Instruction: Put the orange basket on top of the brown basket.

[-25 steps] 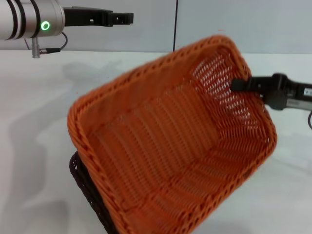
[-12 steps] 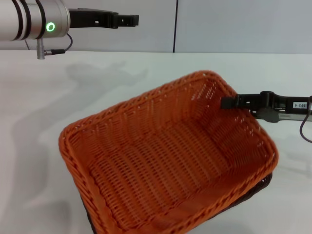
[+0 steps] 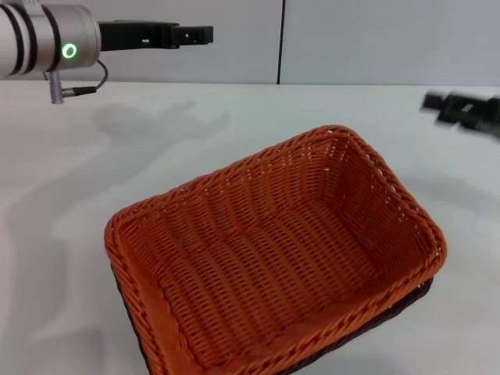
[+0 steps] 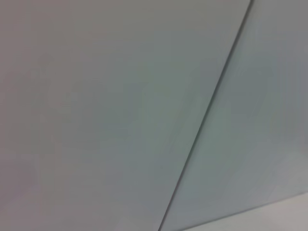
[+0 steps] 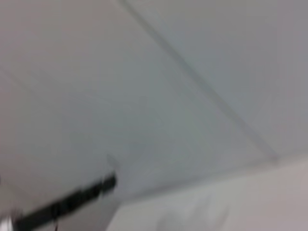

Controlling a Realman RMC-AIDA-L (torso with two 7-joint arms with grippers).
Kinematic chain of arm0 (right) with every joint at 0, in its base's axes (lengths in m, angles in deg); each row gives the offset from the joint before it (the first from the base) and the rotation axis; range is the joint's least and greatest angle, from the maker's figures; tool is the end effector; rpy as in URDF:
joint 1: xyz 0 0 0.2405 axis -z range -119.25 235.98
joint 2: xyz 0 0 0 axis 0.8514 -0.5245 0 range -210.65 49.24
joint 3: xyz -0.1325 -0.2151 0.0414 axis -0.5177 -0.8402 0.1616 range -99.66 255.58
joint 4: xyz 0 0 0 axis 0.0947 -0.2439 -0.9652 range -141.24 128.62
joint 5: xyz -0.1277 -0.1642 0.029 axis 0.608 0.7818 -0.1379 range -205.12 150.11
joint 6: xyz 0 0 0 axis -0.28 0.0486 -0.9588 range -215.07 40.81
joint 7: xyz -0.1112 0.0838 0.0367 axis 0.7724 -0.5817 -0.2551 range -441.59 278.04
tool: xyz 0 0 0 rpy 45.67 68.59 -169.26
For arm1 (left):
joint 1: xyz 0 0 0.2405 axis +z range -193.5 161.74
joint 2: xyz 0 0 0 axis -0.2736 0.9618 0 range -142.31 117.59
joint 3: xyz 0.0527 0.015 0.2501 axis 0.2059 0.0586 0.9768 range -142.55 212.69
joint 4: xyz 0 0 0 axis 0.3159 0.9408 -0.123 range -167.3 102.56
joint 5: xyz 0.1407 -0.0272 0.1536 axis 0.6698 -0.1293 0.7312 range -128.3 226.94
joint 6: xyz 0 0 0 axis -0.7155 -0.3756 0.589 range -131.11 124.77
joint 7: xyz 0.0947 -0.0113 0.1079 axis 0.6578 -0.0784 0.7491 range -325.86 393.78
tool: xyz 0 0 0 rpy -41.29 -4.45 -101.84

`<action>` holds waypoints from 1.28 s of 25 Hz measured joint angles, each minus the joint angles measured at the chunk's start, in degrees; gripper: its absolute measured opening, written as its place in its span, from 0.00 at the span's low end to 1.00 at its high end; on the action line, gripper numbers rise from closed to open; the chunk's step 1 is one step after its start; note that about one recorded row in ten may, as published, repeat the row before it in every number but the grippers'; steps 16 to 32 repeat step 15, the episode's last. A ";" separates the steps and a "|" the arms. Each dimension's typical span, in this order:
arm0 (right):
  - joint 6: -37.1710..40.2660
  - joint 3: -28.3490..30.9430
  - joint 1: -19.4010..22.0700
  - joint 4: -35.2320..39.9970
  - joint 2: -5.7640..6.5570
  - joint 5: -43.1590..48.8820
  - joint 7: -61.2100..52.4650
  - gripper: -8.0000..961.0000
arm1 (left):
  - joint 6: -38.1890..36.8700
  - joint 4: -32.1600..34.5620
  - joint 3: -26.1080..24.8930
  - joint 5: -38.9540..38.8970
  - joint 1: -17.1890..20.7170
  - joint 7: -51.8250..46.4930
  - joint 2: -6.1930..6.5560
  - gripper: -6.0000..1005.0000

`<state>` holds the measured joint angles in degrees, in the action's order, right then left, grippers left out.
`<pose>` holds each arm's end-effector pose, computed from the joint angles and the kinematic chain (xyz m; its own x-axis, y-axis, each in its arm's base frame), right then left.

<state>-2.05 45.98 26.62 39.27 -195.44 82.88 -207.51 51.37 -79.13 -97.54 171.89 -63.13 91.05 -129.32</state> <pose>0.2629 0.3740 0.0840 0.2423 -0.6835 -0.6886 -0.9012 -0.4215 0.1012 -0.1762 0.4743 0.0504 0.6447 0.4895 0.5871 0.7574 -0.5131 -0.4039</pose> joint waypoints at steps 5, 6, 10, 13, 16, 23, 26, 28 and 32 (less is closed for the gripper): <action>-3.88 6.77 2.11 -1.66 -0.57 -10.60 18.43 0.76 | -0.79 -0.21 -0.04 -7.35 2.63 5.36 -0.02 0.86; -6.27 7.73 2.94 -4.32 -1.09 -17.33 28.49 0.76 | -2.18 -0.21 -0.08 -13.07 4.35 11.46 -0.47 0.86; -10.34 8.09 3.53 -11.45 -1.52 -29.29 47.40 0.76 | -3.75 3.03 -0.11 -29.33 7.71 24.95 -0.94 0.86; -13.68 8.11 3.28 -18.42 -1.79 -40.16 64.42 0.76 | -2.44 8.38 -0.11 -42.92 9.52 36.03 -0.98 0.86; -15.22 8.13 3.00 -21.55 -2.09 -46.18 73.53 0.76 | -0.70 10.53 -0.11 -47.71 10.10 40.84 -0.97 0.86; -15.22 8.13 3.00 -21.55 -2.09 -46.18 73.53 0.76 | -0.70 10.53 -0.11 -47.71 10.10 40.84 -0.97 0.86; -15.22 8.13 3.00 -21.55 -2.09 -46.18 73.53 0.76 | -0.70 10.53 -0.11 -47.71 10.10 40.84 -0.97 0.86; -15.22 8.13 3.00 -21.55 -2.09 -46.18 73.53 0.76 | -0.70 10.53 -0.11 -47.71 10.10 40.84 -0.97 0.86; -15.22 8.13 3.00 -21.55 -2.09 -46.18 73.53 0.76 | -0.70 10.53 -0.11 -47.71 10.10 40.84 -0.97 0.86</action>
